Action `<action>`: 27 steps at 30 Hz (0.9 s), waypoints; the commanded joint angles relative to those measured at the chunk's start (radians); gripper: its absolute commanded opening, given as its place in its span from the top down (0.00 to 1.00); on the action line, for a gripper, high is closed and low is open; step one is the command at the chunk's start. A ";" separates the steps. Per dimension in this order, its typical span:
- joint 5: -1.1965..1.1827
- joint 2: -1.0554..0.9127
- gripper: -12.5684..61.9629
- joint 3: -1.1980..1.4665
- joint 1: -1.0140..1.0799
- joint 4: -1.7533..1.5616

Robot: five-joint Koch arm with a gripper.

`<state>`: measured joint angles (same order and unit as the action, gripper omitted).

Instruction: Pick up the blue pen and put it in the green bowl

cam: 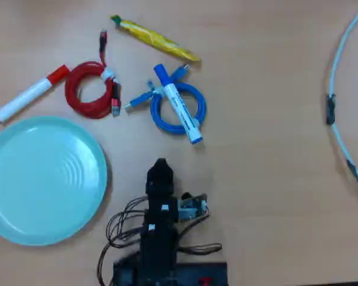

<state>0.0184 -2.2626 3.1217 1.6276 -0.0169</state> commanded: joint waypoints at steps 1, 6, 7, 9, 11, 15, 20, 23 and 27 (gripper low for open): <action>0.029 -0.112 0.68 -0.110 -0.031 0.156; 0.029 -0.112 0.68 -0.057 -0.021 0.052; 0.029 -0.112 0.68 -0.051 -0.020 0.037; 0.028 -0.112 0.68 -0.049 -0.020 0.026; 0.031 -0.112 0.68 -0.063 -0.020 0.035; 0.040 -0.112 0.69 -0.242 -0.029 0.253; 0.055 -0.101 0.69 -0.726 -0.060 0.853; 0.048 -0.054 0.68 -0.864 -0.083 0.994; 0.040 -0.034 0.68 -0.946 -0.083 1.022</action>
<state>0.0552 -2.2688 2.2902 1.5432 1.0124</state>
